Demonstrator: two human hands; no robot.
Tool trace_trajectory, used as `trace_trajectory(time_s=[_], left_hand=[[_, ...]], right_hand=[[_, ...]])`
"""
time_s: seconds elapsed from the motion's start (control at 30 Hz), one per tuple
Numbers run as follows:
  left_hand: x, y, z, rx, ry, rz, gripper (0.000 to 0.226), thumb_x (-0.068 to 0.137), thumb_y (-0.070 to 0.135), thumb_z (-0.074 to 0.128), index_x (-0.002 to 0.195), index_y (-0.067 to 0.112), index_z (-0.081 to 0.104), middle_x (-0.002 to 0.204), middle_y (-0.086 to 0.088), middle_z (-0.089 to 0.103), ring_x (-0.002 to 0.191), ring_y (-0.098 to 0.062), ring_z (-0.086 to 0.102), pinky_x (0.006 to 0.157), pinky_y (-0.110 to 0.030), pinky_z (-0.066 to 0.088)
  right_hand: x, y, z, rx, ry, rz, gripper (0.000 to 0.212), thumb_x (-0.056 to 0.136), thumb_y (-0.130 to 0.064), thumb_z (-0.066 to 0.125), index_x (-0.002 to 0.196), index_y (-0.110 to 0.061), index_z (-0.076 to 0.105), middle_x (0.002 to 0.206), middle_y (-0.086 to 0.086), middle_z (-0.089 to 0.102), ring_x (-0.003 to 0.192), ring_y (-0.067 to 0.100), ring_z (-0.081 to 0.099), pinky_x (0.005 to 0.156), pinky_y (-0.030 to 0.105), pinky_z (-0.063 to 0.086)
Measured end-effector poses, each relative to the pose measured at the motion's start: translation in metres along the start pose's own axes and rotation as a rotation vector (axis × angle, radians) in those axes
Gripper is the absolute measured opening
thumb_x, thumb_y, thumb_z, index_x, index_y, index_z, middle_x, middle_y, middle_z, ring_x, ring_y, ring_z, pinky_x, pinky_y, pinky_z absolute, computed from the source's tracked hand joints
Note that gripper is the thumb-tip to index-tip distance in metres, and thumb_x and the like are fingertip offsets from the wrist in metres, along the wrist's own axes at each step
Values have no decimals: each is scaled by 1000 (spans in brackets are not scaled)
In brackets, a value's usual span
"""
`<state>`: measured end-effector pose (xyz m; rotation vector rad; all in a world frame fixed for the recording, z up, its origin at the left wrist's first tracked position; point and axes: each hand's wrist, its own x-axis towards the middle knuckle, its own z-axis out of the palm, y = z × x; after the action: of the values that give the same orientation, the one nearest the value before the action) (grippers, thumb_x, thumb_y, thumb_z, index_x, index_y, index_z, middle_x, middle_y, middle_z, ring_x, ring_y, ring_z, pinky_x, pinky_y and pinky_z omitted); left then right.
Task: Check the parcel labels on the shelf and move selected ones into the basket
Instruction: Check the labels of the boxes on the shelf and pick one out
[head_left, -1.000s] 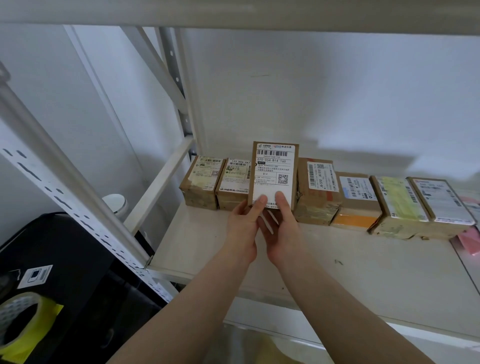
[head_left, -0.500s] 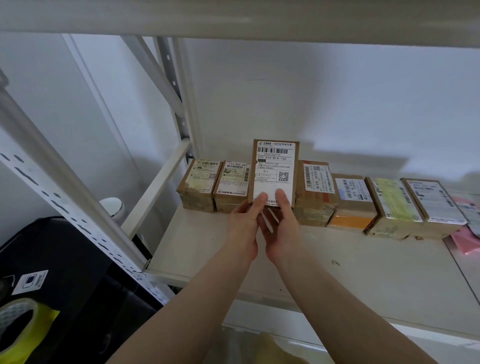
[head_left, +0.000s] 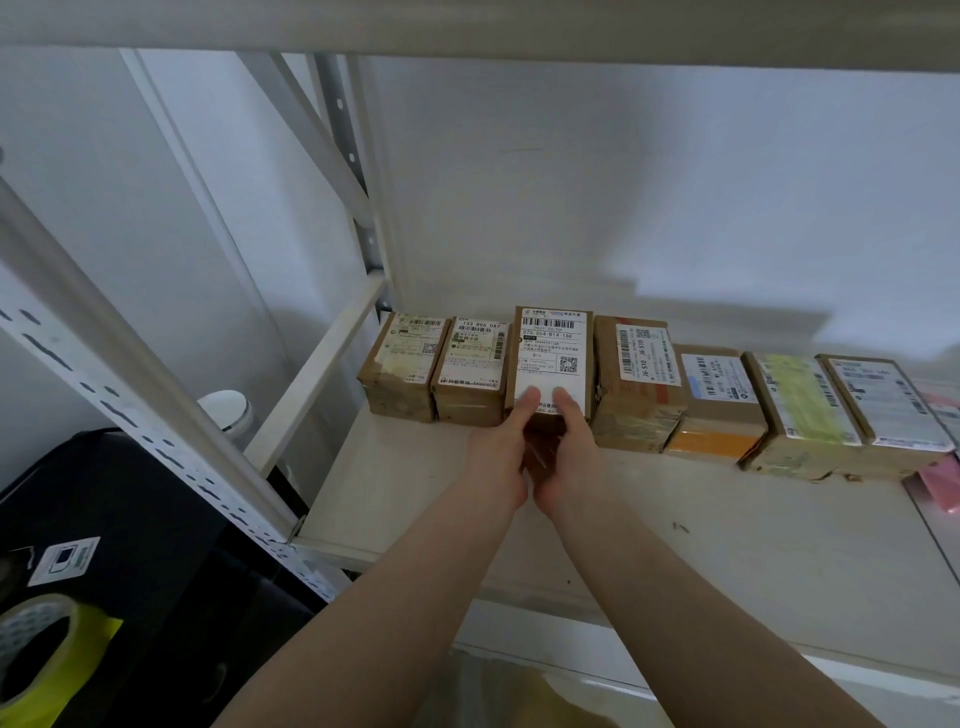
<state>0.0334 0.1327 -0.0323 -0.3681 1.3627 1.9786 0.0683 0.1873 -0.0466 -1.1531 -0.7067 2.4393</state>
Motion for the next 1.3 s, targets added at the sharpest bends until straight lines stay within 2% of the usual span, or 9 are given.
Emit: trace_trajectory(time_s=[0.2,0.27,0.43,0.63,0.8,0.97,1.1,1.23,1.3], left_hand=[[21,4,4,50,36,-91,57,70,43,82,111,7,67,90,-9,73,77,-20,69,56,-27,52],[27,4,5,55,54,-89,54,72,41,81,109,5,66,86,-10,71,74,-22,68,58,-29,52],[37,2,9,51,97,-103,50,77,40,78,111,5,64,82,-9,67,72,-24,66,69,-35,54],[45,-2,12,44,186,-78,89,54,55,83,126,9,56,109,-14,70,93,-34,68,81,-46,58],[62,-11,13,113,235,-68,122,19,71,72,126,13,53,108,-14,68,92,-37,68,84,-52,56],[73,-18,10,186,253,-69,128,15,75,69,125,13,52,106,-13,69,91,-36,68,83,-50,56],[80,-23,9,233,250,-62,127,15,76,69,125,15,52,104,-13,69,90,-36,68,82,-51,56],[73,-20,12,248,272,-66,126,15,78,66,123,14,55,100,-11,69,87,-35,68,80,-48,58],[60,-14,16,241,255,-59,118,24,77,68,122,13,56,99,-10,69,87,-33,67,81,-47,58]], right_hand=[[12,-6,11,-33,46,5,42,81,-42,78,104,-10,68,104,14,74,96,31,71,93,49,55],[14,-10,14,-64,70,6,38,83,-40,76,98,-8,64,99,15,72,92,33,70,86,50,57],[19,-14,17,-146,112,0,46,84,-41,75,113,-7,62,92,11,68,80,29,67,72,41,55],[19,-15,12,-234,135,-10,58,83,-42,76,124,-4,60,113,15,70,97,32,69,84,45,58],[22,-16,6,-287,158,-18,46,83,-48,73,98,-8,57,91,13,69,81,30,69,77,44,59],[25,-14,5,-364,223,-44,51,80,-55,72,80,-9,51,82,12,66,77,29,67,86,50,58],[26,-12,3,-369,232,-43,69,75,-62,73,106,-1,60,90,12,69,81,30,70,79,45,60],[24,-15,-2,-363,233,-43,49,82,-53,71,82,-6,58,95,14,69,97,35,70,87,49,58],[23,-16,-2,-373,235,-38,49,81,-54,72,84,-7,60,83,12,68,87,33,69,87,48,58]])
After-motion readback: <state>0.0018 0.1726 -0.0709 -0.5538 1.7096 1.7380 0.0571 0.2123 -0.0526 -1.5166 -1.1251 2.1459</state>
